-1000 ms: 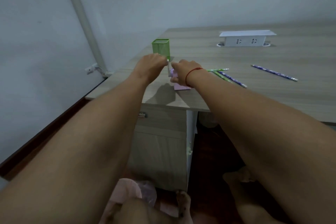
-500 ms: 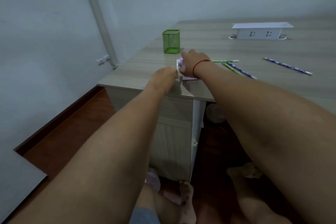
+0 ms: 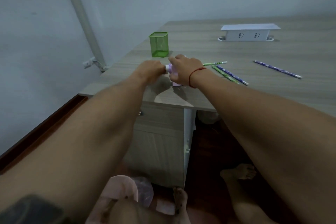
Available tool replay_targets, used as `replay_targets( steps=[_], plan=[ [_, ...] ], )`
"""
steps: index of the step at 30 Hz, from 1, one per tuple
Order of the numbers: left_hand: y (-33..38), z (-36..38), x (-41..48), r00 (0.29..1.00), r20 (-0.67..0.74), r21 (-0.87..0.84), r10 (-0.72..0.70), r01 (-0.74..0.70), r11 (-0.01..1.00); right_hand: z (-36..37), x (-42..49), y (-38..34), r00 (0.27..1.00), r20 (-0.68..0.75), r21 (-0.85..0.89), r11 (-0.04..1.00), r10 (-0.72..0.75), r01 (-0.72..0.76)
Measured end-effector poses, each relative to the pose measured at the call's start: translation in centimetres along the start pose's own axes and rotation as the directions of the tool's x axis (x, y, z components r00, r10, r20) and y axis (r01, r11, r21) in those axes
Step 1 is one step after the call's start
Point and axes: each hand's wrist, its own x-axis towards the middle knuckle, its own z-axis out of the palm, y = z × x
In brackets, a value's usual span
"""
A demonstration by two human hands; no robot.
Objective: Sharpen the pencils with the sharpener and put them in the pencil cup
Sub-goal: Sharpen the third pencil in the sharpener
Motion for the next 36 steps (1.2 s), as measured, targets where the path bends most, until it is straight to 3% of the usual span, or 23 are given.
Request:
replay_targets(
  steps=[9, 14, 23, 26, 32, 36],
  plan=[
    [-0.5, -0.9, 0.8, 0.997, -0.081, 0.017, -0.016, 0.017, 1.000, -0.9, 0.9, 0.6, 0.994, 0.103, -0.078, 0.996, -0.030, 0.038],
    [-1.9, -2.9, 1.6, 0.985, -0.170, 0.014, 0.005, -0.003, 1.000, -1.0, 1.2, 0.7, 0.993, 0.115, -0.080, 0.997, 0.021, -0.012],
    [-0.2, -2.2, -1.8, 0.928, -0.355, -0.140, -0.109, 0.063, 0.988, -0.8, 1.2, -0.4, 0.989, 0.121, -0.072, 0.994, 0.085, -0.077],
    [0.6, -1.9, -2.8, 0.921, -0.381, -0.174, -0.084, 0.018, 0.985, -1.0, 1.3, -0.6, 0.985, 0.134, -0.058, 0.993, 0.112, -0.105],
    [1.7, 0.3, -4.2, 0.945, -0.324, -0.198, -0.044, -0.022, 0.980, -1.1, 1.8, -1.0, 0.982, 0.135, -0.064, 0.990, 0.133, -0.125],
    [3.1, 0.5, -3.9, 0.987, -0.117, -0.175, -0.107, 0.086, 0.981, -1.3, 1.8, -1.0, 0.984, 0.138, -0.067, 0.993, 0.110, -0.102]
  ],
)
